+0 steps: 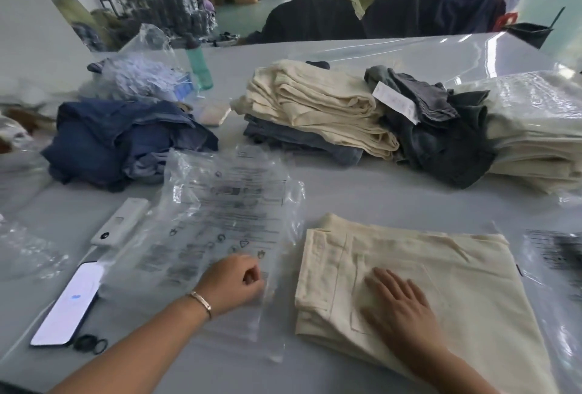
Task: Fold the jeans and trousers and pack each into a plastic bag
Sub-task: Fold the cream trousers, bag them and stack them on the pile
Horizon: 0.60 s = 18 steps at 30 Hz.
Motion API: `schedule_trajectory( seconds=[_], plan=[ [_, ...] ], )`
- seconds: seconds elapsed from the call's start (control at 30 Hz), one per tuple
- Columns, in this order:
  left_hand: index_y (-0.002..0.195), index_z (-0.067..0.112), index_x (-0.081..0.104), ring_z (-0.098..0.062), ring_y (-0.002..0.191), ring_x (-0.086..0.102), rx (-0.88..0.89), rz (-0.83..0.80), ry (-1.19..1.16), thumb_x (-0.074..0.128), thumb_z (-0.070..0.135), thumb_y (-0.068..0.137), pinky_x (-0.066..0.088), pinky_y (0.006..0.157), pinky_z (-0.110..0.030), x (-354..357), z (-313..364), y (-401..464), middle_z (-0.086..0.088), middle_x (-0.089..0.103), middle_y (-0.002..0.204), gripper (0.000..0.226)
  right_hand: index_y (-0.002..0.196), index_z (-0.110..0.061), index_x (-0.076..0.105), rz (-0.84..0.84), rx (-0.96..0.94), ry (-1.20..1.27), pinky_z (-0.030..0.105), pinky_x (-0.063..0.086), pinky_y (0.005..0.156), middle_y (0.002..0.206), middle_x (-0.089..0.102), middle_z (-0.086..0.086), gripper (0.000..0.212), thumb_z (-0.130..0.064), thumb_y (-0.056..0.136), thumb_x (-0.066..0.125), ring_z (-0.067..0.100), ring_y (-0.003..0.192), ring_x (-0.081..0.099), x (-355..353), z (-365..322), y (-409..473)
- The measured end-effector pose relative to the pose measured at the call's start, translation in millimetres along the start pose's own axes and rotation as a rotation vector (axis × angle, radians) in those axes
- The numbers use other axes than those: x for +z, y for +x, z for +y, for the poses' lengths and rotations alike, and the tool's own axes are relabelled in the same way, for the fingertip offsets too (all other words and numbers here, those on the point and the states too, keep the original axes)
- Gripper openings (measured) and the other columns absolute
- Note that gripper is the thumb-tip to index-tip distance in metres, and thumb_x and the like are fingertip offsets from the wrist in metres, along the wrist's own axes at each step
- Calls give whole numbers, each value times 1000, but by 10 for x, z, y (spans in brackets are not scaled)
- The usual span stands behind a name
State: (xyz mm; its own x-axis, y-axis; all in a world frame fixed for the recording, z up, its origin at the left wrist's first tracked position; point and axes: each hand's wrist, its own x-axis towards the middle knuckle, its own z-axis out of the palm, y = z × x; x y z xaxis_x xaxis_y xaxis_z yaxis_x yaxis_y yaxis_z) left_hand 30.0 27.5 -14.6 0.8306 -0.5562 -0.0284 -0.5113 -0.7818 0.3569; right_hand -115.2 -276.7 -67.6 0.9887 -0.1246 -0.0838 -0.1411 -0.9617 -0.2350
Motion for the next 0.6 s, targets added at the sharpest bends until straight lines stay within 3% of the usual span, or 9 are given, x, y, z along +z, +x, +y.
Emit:
schedule_trajectory(
  seconds=[0.07,0.17,0.23,0.33,0.5,0.6],
  plan=[
    [73,28,59,0,74,54,45,-169,-28,71,48,70,45,69,-19,-76,-209,-178,15,58,77,23,143,-36,37,44,47,22,30,11,115,154,28,-13,58,-61,90,42,10,143,24,-12,-65,51],
    [98,30,60,-5,100,48,243,-339,210,63,70,64,41,86,-25,-6,-363,-352,12,55,105,53,134,-31,45,74,149,-1,31,23,108,147,38,-8,47,-51,91,47,16,134,36,-33,-213,166],
    [114,32,54,-10,112,43,328,-371,379,63,69,65,37,92,-29,68,-417,-395,9,48,120,62,130,-26,45,96,219,-1,31,26,106,145,40,-3,41,-41,91,47,19,130,39,3,-353,211],
    [118,29,53,-14,117,44,387,-350,411,63,57,77,40,90,-32,77,-433,-368,5,48,124,51,132,-21,42,128,286,10,32,25,108,147,39,2,41,-34,93,43,22,131,38,64,-503,188],
    [112,23,64,-15,109,54,366,-323,203,50,45,94,44,84,-32,2,-460,-315,4,58,116,32,138,-17,42,168,308,18,30,22,110,149,39,2,44,-29,95,43,19,137,35,103,-547,120],
    [117,25,60,-16,114,52,391,-283,284,52,37,92,45,88,-33,-14,-600,-325,6,55,124,28,136,-19,45,197,335,29,30,23,109,148,41,0,42,-29,96,44,19,136,36,133,-602,69]
  ],
)
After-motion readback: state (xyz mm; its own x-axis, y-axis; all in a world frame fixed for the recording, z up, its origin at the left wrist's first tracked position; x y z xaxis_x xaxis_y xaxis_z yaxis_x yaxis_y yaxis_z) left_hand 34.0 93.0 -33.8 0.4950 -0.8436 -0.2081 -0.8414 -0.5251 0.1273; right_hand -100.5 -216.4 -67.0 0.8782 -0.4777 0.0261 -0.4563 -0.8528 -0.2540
